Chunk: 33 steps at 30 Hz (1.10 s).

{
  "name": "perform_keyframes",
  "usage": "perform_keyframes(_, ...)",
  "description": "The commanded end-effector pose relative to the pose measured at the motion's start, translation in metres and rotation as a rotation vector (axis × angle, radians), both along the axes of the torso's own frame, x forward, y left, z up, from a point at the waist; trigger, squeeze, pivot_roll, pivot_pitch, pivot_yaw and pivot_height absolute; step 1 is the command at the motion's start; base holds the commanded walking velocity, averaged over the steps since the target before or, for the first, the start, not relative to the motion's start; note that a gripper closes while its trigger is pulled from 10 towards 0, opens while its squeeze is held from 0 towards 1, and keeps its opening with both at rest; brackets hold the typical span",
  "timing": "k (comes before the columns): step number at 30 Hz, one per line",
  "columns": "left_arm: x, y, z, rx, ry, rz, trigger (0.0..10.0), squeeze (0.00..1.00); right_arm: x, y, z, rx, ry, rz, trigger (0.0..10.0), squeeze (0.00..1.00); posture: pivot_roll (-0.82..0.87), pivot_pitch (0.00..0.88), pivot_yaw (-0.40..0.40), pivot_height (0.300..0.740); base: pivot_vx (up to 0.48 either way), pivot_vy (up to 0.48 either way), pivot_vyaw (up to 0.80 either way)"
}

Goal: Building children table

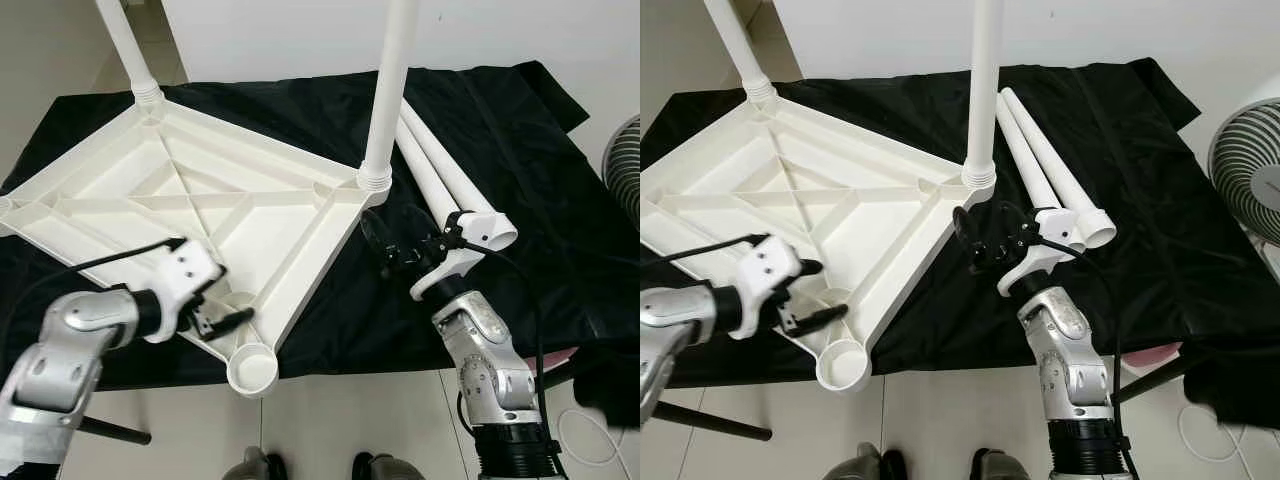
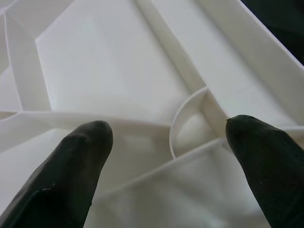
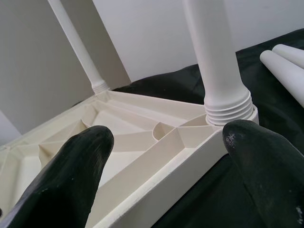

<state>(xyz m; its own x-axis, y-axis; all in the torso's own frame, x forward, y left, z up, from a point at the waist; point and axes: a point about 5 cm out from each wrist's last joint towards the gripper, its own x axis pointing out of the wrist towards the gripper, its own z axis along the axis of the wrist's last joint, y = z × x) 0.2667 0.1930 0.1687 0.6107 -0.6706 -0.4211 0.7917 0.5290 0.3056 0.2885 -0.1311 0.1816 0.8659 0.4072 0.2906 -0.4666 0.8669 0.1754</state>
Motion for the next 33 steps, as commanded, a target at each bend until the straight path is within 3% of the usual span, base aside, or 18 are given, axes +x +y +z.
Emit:
perform_keyframes(1, -0.002, 0.009, -0.003, 0.012, 0.021, 0.024, 10.0, 0.0, 0.001, 0.003, -0.003, -0.009, 0.012, 0.004, 10.0, 0.0, -0.08, 0.127, 0.063, 0.74, 0.0, 0.0, 0.0)
perform_keyframes(17, -0.004, 0.025, -0.011, 0.064, 0.059, 0.042, 10.0, 0.0, 0.002, 0.003, -0.004, -0.025, 0.013, 0.006, 10.0, 0.0, -0.08, 0.127, 0.055, 0.74, 0.0, 0.0, 0.0)
perform_keyframes(33, 0.02, 0.0, -0.013, 0.069, 0.0, -0.026, 10.0, 0.0, 0.002, 0.002, -0.004, -0.028, 0.011, -0.009, 10.0, 0.0, -0.1, 0.13, 0.074, 0.74, 0.0, 0.0, 0.0)
